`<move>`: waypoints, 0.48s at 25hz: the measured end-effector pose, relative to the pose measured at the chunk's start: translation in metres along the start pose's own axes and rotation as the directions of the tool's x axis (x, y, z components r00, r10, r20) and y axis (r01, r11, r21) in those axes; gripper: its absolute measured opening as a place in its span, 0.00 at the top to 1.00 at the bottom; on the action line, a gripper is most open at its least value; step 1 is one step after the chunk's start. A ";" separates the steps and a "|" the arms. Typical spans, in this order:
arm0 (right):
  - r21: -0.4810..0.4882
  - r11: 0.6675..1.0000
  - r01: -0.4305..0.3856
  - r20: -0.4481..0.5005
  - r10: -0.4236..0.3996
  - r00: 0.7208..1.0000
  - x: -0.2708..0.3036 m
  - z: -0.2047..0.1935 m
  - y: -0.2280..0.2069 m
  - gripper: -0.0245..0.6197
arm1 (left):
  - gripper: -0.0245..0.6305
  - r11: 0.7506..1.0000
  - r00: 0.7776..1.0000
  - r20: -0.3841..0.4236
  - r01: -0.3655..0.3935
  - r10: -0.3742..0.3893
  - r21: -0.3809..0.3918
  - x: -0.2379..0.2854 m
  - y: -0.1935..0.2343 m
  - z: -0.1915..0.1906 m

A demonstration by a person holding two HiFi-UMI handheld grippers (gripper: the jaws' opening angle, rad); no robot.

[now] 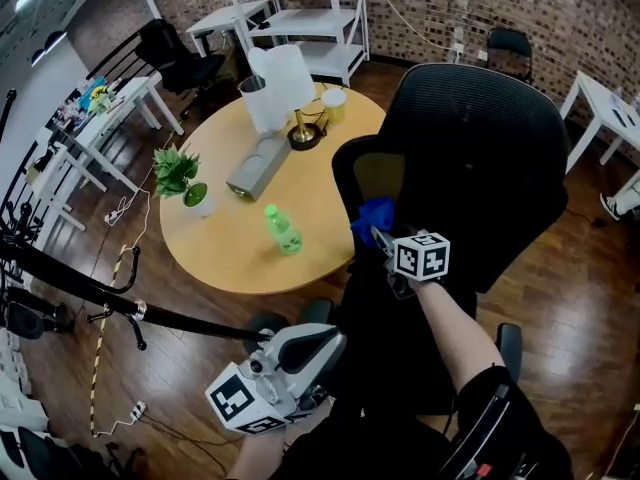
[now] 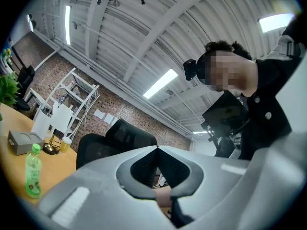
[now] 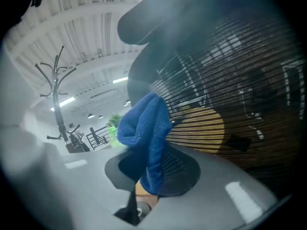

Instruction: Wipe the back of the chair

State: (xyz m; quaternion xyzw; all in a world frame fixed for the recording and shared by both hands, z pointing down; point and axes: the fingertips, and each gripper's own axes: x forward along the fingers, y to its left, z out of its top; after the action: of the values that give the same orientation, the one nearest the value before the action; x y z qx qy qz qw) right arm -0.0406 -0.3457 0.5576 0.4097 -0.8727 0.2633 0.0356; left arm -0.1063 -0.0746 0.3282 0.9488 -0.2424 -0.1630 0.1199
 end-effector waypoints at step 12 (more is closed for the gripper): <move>0.059 0.987 0.148 0.106 -0.153 0.983 -0.094 0.001 -0.084 0.87 | 0.97 0.982 0.981 -0.054 0.184 -0.185 -0.037 0.071 -0.021 -0.027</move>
State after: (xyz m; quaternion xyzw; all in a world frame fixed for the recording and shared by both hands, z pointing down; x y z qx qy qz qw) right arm 0.0831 -0.3250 0.5673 0.4891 -0.8329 0.2591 -0.0031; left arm -0.0288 -0.0875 0.3286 0.9694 -0.1474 -0.1502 0.1261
